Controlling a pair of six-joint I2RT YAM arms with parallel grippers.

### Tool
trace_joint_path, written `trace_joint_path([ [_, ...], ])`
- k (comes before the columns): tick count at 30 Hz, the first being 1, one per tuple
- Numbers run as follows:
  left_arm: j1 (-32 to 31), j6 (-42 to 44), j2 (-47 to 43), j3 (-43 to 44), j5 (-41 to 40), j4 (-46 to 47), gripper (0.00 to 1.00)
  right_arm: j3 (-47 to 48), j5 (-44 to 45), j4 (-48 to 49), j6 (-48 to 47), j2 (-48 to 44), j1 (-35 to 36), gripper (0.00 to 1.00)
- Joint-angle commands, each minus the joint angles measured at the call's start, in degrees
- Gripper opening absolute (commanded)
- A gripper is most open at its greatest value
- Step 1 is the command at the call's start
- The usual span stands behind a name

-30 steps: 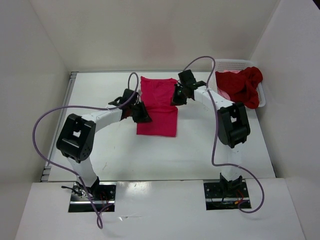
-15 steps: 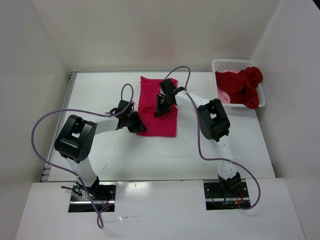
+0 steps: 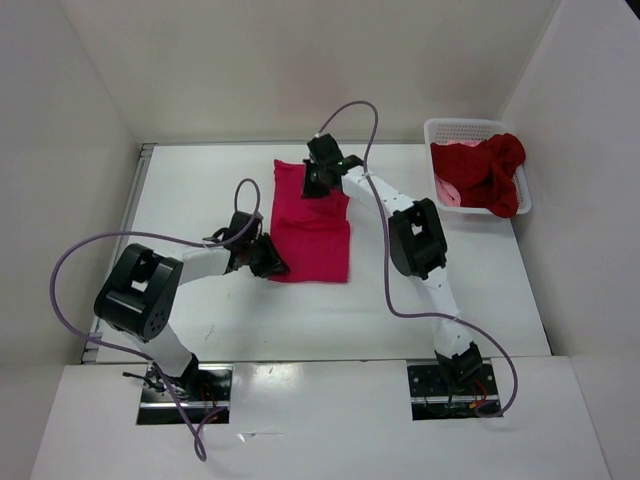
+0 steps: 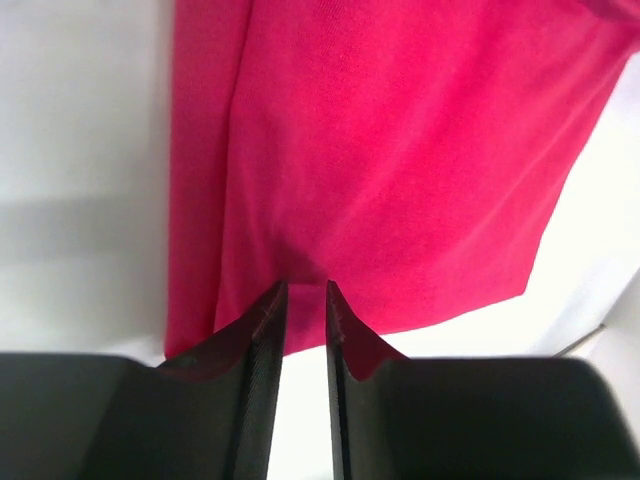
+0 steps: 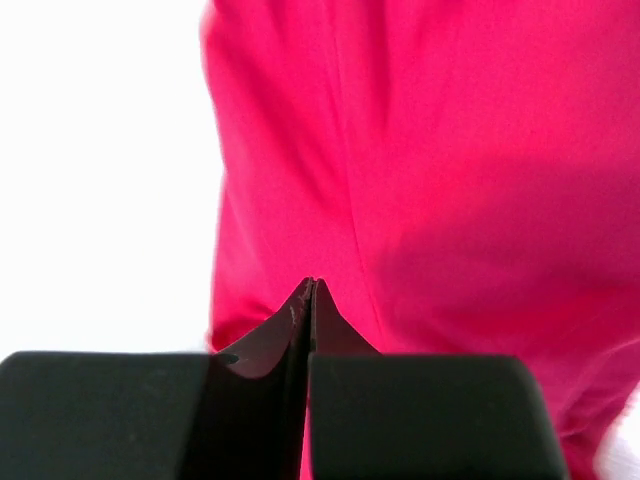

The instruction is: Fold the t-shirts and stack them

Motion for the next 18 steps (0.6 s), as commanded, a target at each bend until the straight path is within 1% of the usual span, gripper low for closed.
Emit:
trace_joint_path([
  [1,-0.39,1.16,-3.36,-0.38,-2.74,-7.78,0.30,13.70,5.92,-3.44,-2.46,1.08,0.40,0.00],
  [2,-0.39,1.16,-4.33,-0.37,-2.74,-8.57,0.30,14.63,5.04,-4.94,-3.07,0.48,0.40,0.00],
  [4,-0.39,1.16,-6.96,1.03,-2.74,-9.36,0.31,8.69,3.20,-5.05,-3.08,-3.29,0.40,0.00],
  [5,-0.39,1.16,-7.76,2.17,-3.35,-10.41,0.31,4.22,0.75,-3.57,-3.08,-9.57,0.40,0.00],
  [6,-0.39,1.16,-8.46,2.18,-3.36,-10.42,0.31,-6.27,-1.27,-1.64,-2.56,-13.12,0.40,0.00],
  [7,-0.39,0.46,-9.69,2.70,-3.36,-10.42,0.31,-11.33,-3.29,2.12,-2.03,-16.28,0.40,0.01],
  [8,-0.39,0.46,-9.70,2.71,-3.36,-10.42,0.33,-15.47,-5.58,3.03,-2.02,-21.36,0.40,0.01],
  [9,-0.39,-0.07,-10.22,2.71,-2.66,-10.42,0.33,-22.82,-6.90,3.73,-1.33,-23.07,0.40,0.01],
  [12,-0.39,-0.60,-9.61,2.18,-1.87,-9.11,0.33,-31.47,-11.92,4.88,-1.32,-25.45,1.18,0.01],
  [15,-0.39,-0.60,-8.38,1.13,-0.73,-7.97,0.33,-34.40,-12.46,6.28,-1.32,-24.50,1.80,0.01],
  [17,-0.39,-0.60,-6.99,1.13,-1.33,-7.96,0.34,-34.41,-13.07,6.29,-0.79,-22.83,1.80,0.01],
  [18,-0.39,0.01,-6.46,1.13,-1.86,-7.26,0.34,-33.02,-11.77,6.29,-0.79,-20.91,1.80,0.01],
])
